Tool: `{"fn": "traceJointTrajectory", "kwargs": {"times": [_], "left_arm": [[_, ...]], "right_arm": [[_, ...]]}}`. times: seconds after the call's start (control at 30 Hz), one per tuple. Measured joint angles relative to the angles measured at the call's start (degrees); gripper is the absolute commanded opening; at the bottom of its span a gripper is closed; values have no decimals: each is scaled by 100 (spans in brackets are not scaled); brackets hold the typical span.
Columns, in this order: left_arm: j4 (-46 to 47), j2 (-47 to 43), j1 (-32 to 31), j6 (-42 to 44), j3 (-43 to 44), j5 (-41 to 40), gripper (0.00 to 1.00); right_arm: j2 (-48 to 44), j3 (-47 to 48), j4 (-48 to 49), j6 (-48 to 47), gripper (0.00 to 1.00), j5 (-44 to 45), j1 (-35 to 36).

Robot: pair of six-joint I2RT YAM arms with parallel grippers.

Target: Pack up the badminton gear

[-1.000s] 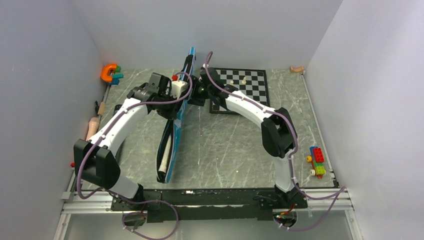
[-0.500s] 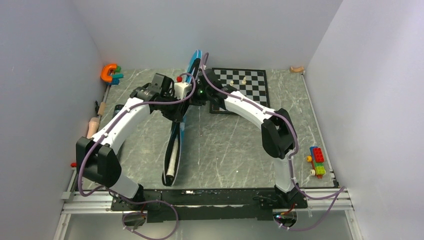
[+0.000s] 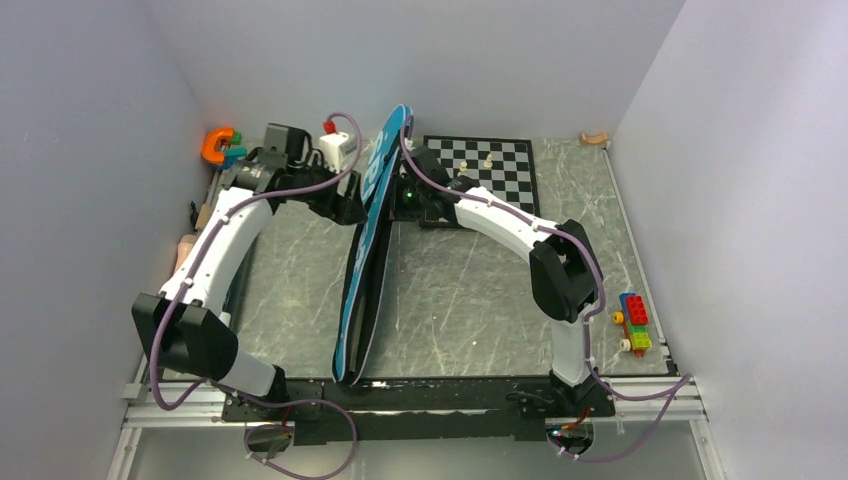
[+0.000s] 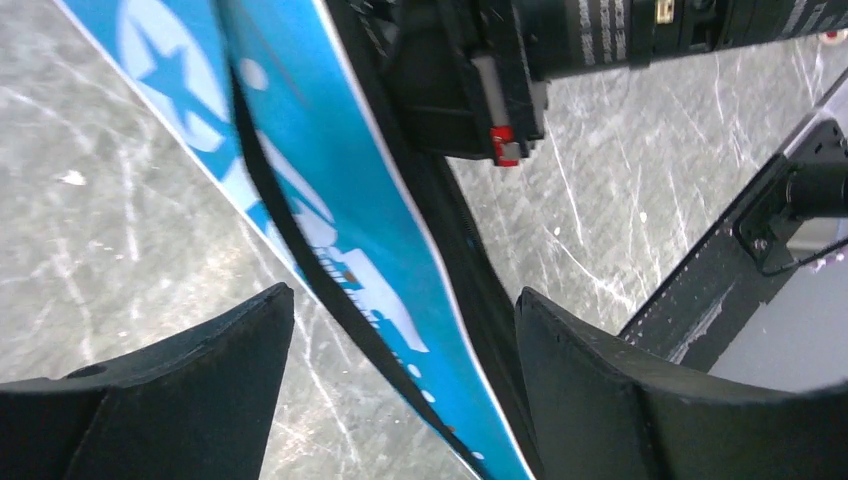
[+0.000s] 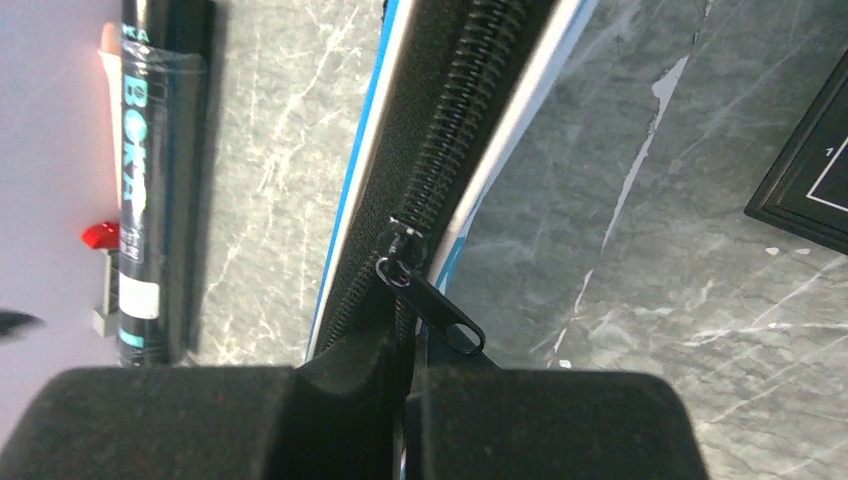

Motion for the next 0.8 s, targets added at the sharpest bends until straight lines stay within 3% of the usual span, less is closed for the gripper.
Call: {"fn": "traceJointTrajectory", "kwargs": {"times": [0.07,0.17,0.23,0.33,0.47,0.53,0.67,0.8], "left_arm": [[-20,-68,210,57,98,59,69],[-33,-225,522,297,151,85,34],[96,-361,595,540,-52,76,15],[319,-564,557,868,-887,76,2],[376,-428,356,1097,-1792,52,0],[431,-415,59,1161,-2162,26,0],[632,-490,-542,1182,-2356,46,0],[894,-507,-673,1161,-2356,90,0]], "right_arm": [[0,26,-96,-149,0,-13,0],[-2,94,-280,-317,0,-33,-24],[-2,101,-293,-354,0,-79,-35],[-2,101,-291,-339,0,-201,-61],[-2,44,-125,-131,18,-529,-122],[-13,-125,179,85,34,-787,-173],[-46,-483,651,503,55,-1250,-256],[-177,-918,1095,901,73,-1576,-321]]}}
